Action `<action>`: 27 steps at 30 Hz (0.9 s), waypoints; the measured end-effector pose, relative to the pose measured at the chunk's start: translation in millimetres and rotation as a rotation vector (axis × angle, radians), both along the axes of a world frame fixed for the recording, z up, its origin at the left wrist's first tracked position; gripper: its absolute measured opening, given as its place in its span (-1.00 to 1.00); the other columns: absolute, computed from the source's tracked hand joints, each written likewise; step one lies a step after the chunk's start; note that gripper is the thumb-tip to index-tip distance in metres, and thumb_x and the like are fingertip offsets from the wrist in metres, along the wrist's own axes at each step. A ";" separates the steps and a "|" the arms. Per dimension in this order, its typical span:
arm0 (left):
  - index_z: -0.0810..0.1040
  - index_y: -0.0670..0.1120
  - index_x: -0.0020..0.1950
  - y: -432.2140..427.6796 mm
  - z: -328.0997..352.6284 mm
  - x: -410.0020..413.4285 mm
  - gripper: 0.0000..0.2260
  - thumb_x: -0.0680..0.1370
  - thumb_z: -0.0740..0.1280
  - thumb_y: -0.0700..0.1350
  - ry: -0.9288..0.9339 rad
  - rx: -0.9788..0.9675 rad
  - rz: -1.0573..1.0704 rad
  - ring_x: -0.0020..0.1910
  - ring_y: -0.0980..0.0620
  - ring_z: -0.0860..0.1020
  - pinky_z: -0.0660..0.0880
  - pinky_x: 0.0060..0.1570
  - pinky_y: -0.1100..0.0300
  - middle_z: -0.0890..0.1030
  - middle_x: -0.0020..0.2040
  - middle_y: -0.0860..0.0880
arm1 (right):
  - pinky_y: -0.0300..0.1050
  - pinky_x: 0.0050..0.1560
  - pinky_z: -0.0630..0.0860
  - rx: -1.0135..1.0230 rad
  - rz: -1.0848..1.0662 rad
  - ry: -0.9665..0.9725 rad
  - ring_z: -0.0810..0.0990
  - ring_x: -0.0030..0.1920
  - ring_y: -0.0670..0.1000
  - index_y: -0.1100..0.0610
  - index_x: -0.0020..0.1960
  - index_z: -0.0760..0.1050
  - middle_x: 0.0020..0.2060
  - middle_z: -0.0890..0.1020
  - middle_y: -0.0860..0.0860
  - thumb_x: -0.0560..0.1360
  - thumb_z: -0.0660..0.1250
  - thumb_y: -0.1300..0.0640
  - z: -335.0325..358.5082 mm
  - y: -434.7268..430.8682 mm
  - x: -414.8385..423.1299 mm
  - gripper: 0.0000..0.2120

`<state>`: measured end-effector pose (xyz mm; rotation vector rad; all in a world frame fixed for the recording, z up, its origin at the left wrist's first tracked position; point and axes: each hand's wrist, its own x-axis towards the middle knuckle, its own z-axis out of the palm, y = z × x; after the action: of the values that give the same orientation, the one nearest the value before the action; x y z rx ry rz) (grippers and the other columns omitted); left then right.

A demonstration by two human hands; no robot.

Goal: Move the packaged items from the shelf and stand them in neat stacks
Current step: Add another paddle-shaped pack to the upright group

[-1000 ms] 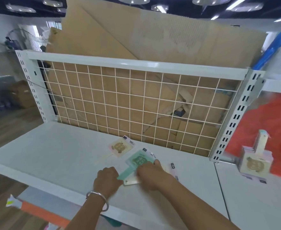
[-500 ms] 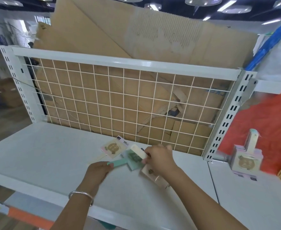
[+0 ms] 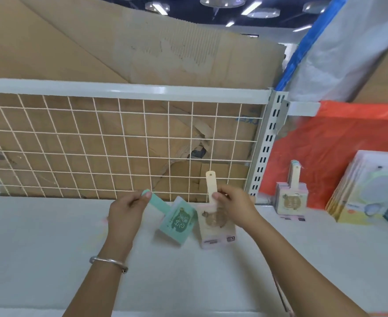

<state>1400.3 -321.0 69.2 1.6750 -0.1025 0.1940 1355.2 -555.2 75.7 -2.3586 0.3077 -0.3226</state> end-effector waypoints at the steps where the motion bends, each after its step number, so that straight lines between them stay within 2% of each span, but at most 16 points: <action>1: 0.67 -0.14 -0.12 -10.5 3.7 -0.4 -0.87 0.51 0.38 -0.10 -0.019 0.036 -0.034 -0.21 0.01 0.52 0.38 -0.21 0.26 0.63 -0.23 -0.04 | 0.02 0.03 0.33 0.067 -0.034 -0.040 0.45 -0.24 -0.06 -0.10 -0.36 0.43 -0.42 0.46 -0.12 0.56 0.24 0.14 0.4 -13.2 -7.8 -0.66; 3: 0.67 -0.07 -0.13 -33.1 10.9 -2.5 -0.90 0.52 0.37 -0.10 -0.059 0.068 -0.110 -0.16 0.02 0.57 0.39 -0.17 0.28 0.66 -0.19 -0.03 | -0.03 -0.04 0.31 0.174 -0.106 -0.118 0.43 -0.27 -0.07 -0.08 -0.39 0.44 -0.43 0.46 -0.13 0.55 0.27 0.18 1.8 -37.8 -25.9 -0.65; 6: 0.62 0.05 -0.19 -71.2 22.1 -10.7 -0.88 0.52 0.36 -0.12 -0.118 0.083 -0.206 -0.22 0.12 0.53 0.39 -0.18 0.32 0.63 -0.23 0.05 | -0.10 -0.10 0.29 0.272 -0.211 -0.217 0.41 -0.27 -0.05 -0.07 -0.38 0.47 -0.44 0.45 -0.16 0.54 0.27 0.21 3.7 -71.5 -53.3 -0.65; 9: 0.61 0.03 -0.15 -111.3 28.3 -21.7 -0.90 0.53 0.35 -0.14 -0.146 0.071 -0.266 -0.29 0.27 0.50 0.36 -0.30 0.54 0.61 -0.22 0.09 | -0.07 -0.05 0.24 0.243 -0.303 -0.219 0.41 -0.26 -0.08 -0.18 -0.38 0.49 -0.46 0.48 -0.21 0.55 0.26 0.16 4.3 -106.3 -77.1 -0.62; 11: 0.62 0.01 -0.13 -138.1 28.6 -27.8 -0.91 0.53 0.35 -0.14 -0.152 0.075 -0.305 -0.34 0.33 0.49 0.35 -0.32 0.55 0.61 -0.23 0.10 | -0.07 -0.05 0.25 0.244 -0.327 -0.244 0.40 -0.27 -0.10 -0.21 -0.35 0.50 -0.44 0.50 -0.21 0.55 0.25 0.15 6.9 -130.3 -91.8 -0.63; 14: 0.63 -0.04 -0.10 -179.6 28.8 -41.5 -0.92 0.54 0.34 -0.16 -0.161 0.087 -0.353 -0.38 0.39 0.47 0.34 -0.34 0.53 0.58 -0.28 0.11 | -0.26 -0.16 0.36 0.288 -0.335 -0.300 0.46 -0.23 -0.07 0.05 -0.10 0.58 -0.28 0.55 -0.09 0.55 0.25 0.22 10.9 -167.0 -108.5 -0.84; 15: 0.63 -0.05 -0.11 -192.6 28.0 -46.1 -0.91 0.54 0.33 -0.16 -0.167 0.086 -0.358 -0.40 0.39 0.46 0.34 -0.34 0.52 0.57 -0.33 0.13 | -0.24 -0.13 0.38 0.269 -0.345 -0.299 0.47 -0.21 -0.06 0.05 -0.08 0.57 -0.27 0.56 -0.10 0.55 0.25 0.21 10.1 -181.0 -111.9 -0.86; 17: 0.63 -0.04 -0.13 -218.3 26.1 -55.7 -0.90 0.54 0.33 -0.16 -0.172 0.087 -0.379 -0.41 0.36 0.45 0.35 -0.31 0.44 0.56 -0.40 0.15 | -0.05 -0.01 0.41 0.238 -0.373 -0.282 0.48 -0.20 -0.04 -0.02 -0.17 0.53 -0.33 0.52 -0.16 0.54 0.27 0.16 5.6 -210.4 -114.5 -0.85; 20: 0.65 -0.01 -0.15 -253.5 22.8 -66.0 -0.88 0.54 0.34 -0.12 -0.151 0.104 -0.413 -0.35 0.26 0.46 0.44 -0.20 0.25 0.62 -0.29 0.03 | 0.21 0.12 0.42 0.224 -0.378 -0.259 0.46 -0.24 -0.03 -0.08 -0.28 0.48 -0.42 0.48 -0.19 0.48 0.25 0.03 -0.9 -249.7 -112.4 -0.84; 21: 0.65 0.01 -0.15 -264.2 22.2 -68.0 -0.88 0.54 0.34 -0.11 -0.147 0.113 -0.411 -0.31 0.24 0.48 0.46 -0.14 0.19 0.64 -0.25 0.02 | 0.24 0.14 0.41 0.222 -0.362 -0.260 0.45 -0.25 -0.03 -0.09 -0.29 0.47 -0.44 0.47 -0.21 0.45 0.24 -0.02 -2.3 -259.4 -110.6 -0.85; 22: 0.65 0.02 -0.17 -273.7 22.0 -70.3 -0.88 0.53 0.34 -0.11 -0.152 0.120 -0.409 -0.30 0.24 0.49 0.46 -0.12 0.22 0.65 -0.25 0.07 | 0.25 0.15 0.41 0.227 -0.342 -0.256 0.45 -0.26 -0.04 -0.10 -0.30 0.46 -0.44 0.46 -0.21 0.43 0.23 -0.04 -4.1 -268.4 -107.6 -0.85; 24: 0.62 0.04 -0.23 -289.9 22.9 -74.9 -0.84 0.53 0.35 -0.14 -0.177 0.148 -0.396 -0.36 0.30 0.46 0.36 -0.26 0.43 0.60 -0.32 0.25 | 0.19 0.11 0.44 0.232 -0.297 -0.250 0.45 -0.27 -0.06 -0.11 -0.32 0.47 -0.43 0.48 -0.19 0.47 0.25 0.00 -6.5 -280.7 -100.0 -0.82; 25: 0.62 0.03 -0.24 -296.1 23.2 -76.6 -0.84 0.53 0.35 -0.15 -0.191 0.164 -0.386 -0.39 0.32 0.43 0.32 -0.33 0.46 0.58 -0.35 0.25 | 0.13 0.06 0.46 0.232 -0.264 -0.241 0.46 -0.27 -0.07 -0.11 -0.31 0.48 -0.42 0.49 -0.18 0.49 0.27 0.05 -7.2 -283.8 -95.4 -0.79; 27: 0.63 0.02 -0.24 -305.6 22.5 -78.5 -0.84 0.52 0.36 -0.15 -0.208 0.186 -0.368 -0.40 0.32 0.42 0.29 -0.36 0.47 0.59 -0.31 0.13 | -0.02 -0.05 0.46 0.244 -0.181 -0.201 0.47 -0.27 -0.09 -0.09 -0.25 0.52 -0.37 0.52 -0.15 0.53 0.28 0.13 -9.4 -287.0 -81.8 -0.79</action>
<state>1321.8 -626.7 91.7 1.7833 -0.5953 0.0806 1273.3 -842.2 66.3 -2.0444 0.4385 -0.5706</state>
